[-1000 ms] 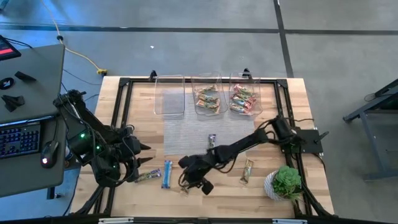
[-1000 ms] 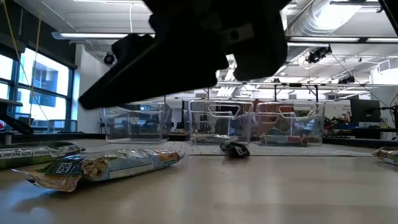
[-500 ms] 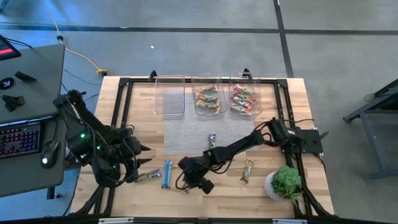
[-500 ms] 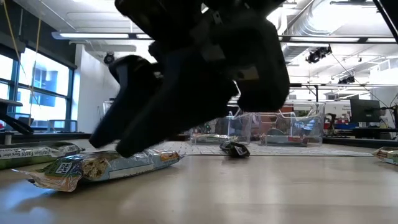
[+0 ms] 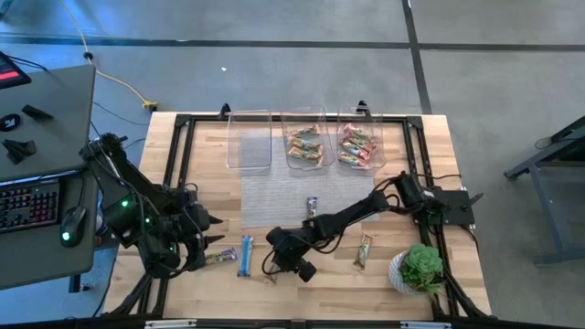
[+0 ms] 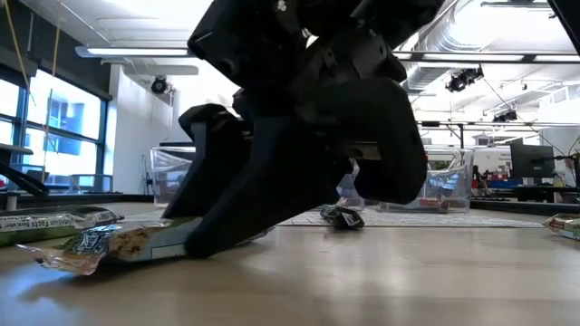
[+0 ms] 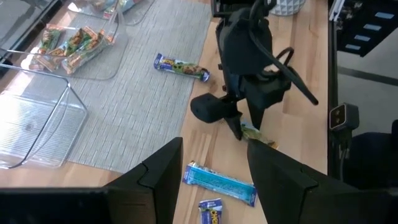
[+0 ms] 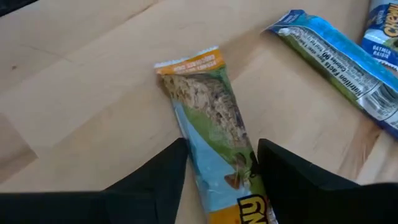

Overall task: Pick and place Granola Bars by type
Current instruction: Put the orange granola bar into the middle transparent bin

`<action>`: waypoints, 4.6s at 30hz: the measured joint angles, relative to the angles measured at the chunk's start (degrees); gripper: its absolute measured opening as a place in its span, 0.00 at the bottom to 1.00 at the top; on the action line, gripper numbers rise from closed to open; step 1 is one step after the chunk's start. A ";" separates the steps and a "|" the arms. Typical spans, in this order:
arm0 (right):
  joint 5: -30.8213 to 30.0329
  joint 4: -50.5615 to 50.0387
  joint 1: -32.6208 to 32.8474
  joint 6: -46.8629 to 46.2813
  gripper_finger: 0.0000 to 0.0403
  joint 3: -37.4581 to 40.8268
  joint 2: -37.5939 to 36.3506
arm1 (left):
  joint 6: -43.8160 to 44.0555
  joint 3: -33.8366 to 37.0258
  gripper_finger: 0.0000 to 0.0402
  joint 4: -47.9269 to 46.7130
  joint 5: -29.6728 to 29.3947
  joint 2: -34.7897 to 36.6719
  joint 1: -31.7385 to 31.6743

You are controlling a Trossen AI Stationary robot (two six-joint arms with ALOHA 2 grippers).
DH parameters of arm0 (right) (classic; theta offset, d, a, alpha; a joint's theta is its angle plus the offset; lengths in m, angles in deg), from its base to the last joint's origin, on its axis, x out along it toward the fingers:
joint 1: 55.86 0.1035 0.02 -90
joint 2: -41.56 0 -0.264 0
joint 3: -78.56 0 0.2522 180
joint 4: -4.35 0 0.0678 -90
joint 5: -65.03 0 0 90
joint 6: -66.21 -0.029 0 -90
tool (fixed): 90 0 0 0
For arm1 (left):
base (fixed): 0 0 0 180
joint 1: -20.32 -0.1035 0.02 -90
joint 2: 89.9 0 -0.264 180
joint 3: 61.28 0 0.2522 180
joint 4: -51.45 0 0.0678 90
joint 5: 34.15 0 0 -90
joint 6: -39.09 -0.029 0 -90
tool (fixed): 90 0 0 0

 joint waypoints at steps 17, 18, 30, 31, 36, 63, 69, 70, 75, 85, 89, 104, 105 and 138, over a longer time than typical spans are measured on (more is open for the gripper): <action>-6.73 -7.92 -1.13 0.61 0.18 0.40 -12.06 | -0.22 0.00 0.43 0.55 0.17 -0.10 0.00; -8.75 -10.60 -1.59 0.72 0.19 0.42 -13.82 | -0.22 0.00 0.43 0.55 0.17 -0.09 0.00; -27.44 -24.82 -19.45 -0.13 0.20 6.27 -35.56 | -0.22 0.00 0.43 0.80 -1.70 -0.08 0.00; -25.46 -23.27 -22.26 -0.89 0.20 8.00 -36.57 | -0.24 0.00 0.43 0.78 -2.04 -0.08 0.00; -14.89 -5.93 -36.19 -6.75 0.19 19.49 -37.10 | -0.53 0.00 0.43 0.74 -2.54 -0.08 0.00; -12.05 9.92 -36.63 -9.00 0.38 25.70 -28.38 | -0.24 0.00 0.43 0.76 -1.76 -0.08 0.00; -13.36 -8.44 -30.51 -7.23 0.40 12.79 -31.60 | -0.22 0.00 0.43 0.78 -1.58 -0.08 0.00; -12.86 -12.34 -28.68 -7.03 0.40 10.31 -32.33 | -0.24 0.00 0.43 0.78 -1.58 -0.08 0.00; -9.53 -26.78 -16.74 1.40 0.36 2.77 -33.27 | -0.23 0.00 0.43 0.76 -1.56 -0.08 0.00; -7.87 -46.40 0.35 -9.39 0.30 6.84 -33.62 | -0.20 2.75 0.44 2.33 1.00 -0.06 0.00; -8.03 -45.52 4.70 -19.37 0.30 13.56 -33.62 | -0.18 3.96 0.43 3.78 1.04 -0.06 0.00; -12.00 -44.48 15.98 -20.32 0.46 24.71 -33.62 | -0.15 4.35 0.43 7.35 0.54 -0.06 0.00; -12.09 -43.82 16.24 -20.35 0.47 25.07 -33.62 | -0.15 4.35 0.43 7.34 0.37 -0.06 0.00; -19.57 -14.95 12.61 -17.19 0.38 33.95 -33.53 | -0.66 4.37 0.43 9.39 -1.29 -0.06 0.00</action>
